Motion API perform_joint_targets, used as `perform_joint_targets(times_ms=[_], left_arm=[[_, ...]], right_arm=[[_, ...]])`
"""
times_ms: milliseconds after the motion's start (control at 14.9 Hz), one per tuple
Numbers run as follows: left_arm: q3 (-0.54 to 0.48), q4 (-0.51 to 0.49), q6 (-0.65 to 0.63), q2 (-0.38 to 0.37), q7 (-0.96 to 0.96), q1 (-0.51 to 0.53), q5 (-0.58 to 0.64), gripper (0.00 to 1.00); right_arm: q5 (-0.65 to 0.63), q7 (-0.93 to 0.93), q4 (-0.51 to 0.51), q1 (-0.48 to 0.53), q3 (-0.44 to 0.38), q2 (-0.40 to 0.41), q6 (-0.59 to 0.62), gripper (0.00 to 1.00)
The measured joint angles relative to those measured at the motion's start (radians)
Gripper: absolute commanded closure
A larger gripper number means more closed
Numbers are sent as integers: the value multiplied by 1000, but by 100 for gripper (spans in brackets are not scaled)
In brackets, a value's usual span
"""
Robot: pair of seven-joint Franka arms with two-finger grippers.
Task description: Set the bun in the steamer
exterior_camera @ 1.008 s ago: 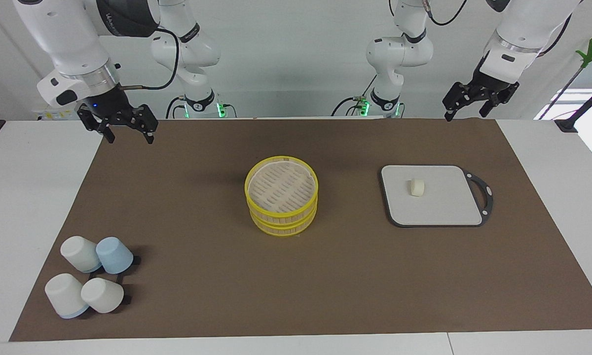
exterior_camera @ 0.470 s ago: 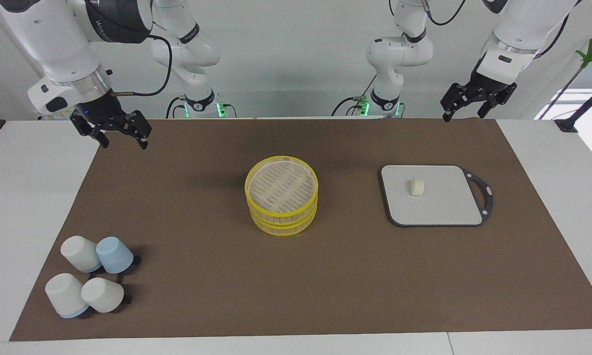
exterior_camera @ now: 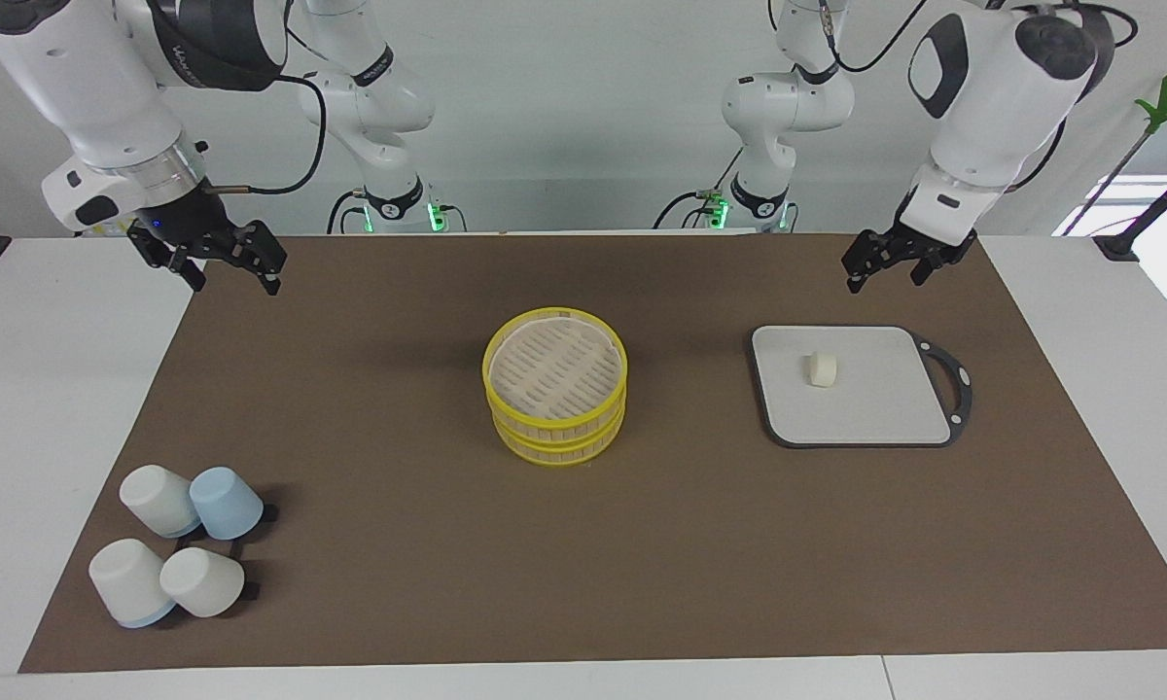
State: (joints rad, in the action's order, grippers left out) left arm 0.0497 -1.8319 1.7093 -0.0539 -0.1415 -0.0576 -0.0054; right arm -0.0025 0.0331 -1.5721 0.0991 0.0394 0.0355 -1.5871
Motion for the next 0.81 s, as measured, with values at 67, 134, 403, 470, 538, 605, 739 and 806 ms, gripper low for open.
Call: perform_joint_targets(times_ms=[67, 134, 403, 470, 538, 605, 739, 806], left_arm=[[-1, -47, 29, -2, 19, 0, 0, 0], [-2, -85, 51, -4, 32, 1, 0, 0], [-4, -252, 225, -8, 48, 3, 0, 0], [-4, -296, 290, -5, 49, 9, 0, 0], [-4, -328, 338, 5, 52, 20, 0, 0], [-5, -346, 363, 18, 59, 31, 0, 0], [-4, -356, 382, 41, 65, 39, 0, 0], [-1, -357, 386, 48, 66, 38, 0, 0]], right_arm=[[0, -11, -5, -1, 3, 0, -15, 0], [0, -30, -16, -2, 7, 0, -52, 0], [15, -51, -90, -83, 16, 8, -179, 0], [17, -20, -98, -120, 17, 18, -196, 0], [17, 18, -102, -159, 18, 33, -215, 0], [18, 65, -101, -199, 18, 52, -238, 0], [17, 201, -71, -291, 19, 111, -268, 0], [16, 262, -33, -330, 19, 151, -267, 0]])
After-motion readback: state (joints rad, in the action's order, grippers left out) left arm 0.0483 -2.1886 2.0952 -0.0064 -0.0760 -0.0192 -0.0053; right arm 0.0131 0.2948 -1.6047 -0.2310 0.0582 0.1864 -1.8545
